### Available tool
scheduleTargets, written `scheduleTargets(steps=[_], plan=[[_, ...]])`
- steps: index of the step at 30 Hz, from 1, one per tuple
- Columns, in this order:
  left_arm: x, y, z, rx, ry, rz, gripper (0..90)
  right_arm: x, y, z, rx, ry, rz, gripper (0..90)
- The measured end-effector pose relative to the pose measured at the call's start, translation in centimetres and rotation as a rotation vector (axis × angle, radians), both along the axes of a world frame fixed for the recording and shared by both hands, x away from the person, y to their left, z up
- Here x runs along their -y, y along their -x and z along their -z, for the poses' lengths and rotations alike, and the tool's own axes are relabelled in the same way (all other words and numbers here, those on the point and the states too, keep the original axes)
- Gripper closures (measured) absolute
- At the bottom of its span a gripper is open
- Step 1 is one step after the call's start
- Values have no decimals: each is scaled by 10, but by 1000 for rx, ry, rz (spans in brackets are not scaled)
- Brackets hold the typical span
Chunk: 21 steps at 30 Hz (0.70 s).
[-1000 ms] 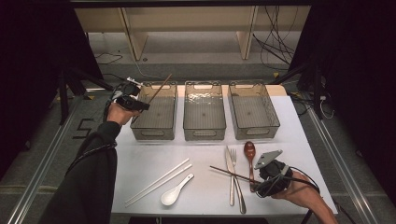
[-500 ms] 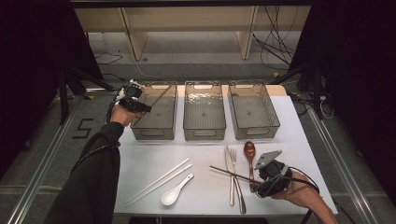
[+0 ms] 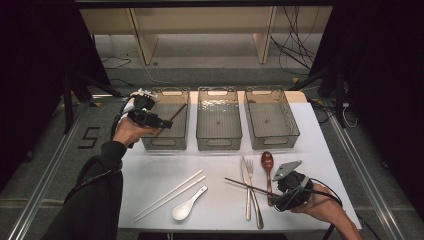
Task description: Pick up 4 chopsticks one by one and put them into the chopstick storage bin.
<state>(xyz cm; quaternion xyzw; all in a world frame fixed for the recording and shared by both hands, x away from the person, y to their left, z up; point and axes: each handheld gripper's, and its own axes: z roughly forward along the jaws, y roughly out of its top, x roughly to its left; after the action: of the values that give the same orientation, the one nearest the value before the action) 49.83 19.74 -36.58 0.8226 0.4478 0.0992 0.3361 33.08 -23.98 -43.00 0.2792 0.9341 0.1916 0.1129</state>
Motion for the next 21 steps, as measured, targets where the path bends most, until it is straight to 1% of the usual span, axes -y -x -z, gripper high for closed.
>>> scheduleTargets(steps=[2,3,4,5,6,7,10,11,12,13,14,16,18,20,21], plan=[[4,12,-2,10,3,29,209,0,-1,0,-5,4,0,316],[8,21,-3,22,4,40,205,0,-1,1,-9,6,3,316],[11,28,-2,21,5,45,205,0,-2,2,-14,8,4,318],[16,35,-1,14,-17,88,198,0,-2,2,-18,11,5,320],[22,46,0,10,-37,118,177,1,-3,2,-22,12,5,321],[24,53,-1,20,-36,130,169,1,-4,3,-27,16,3,324],[30,72,2,34,-10,162,163,2,-5,5,-43,34,8,332],[32,76,3,38,-5,171,162,3,-6,6,-49,45,10,334],[34,80,6,29,-12,185,160,3,-6,7,-59,51,13,340],[35,84,8,26,-28,196,153,4,-6,7,-70,63,10,347],[36,88,9,33,-26,199,153,5,-7,8,-76,72,11,357],[37,94,11,32,-12,217,153,7,-7,9,-87,88,6,385],[37,102,12,39,-9,224,151,8,-7,10,-95,102,6,406],[38,107,12,43,-13,236,148,10,-9,11,-103,113,9,435],[38,110,13,43,-8,238,147,11,-9,12,-109,120,6,447]])
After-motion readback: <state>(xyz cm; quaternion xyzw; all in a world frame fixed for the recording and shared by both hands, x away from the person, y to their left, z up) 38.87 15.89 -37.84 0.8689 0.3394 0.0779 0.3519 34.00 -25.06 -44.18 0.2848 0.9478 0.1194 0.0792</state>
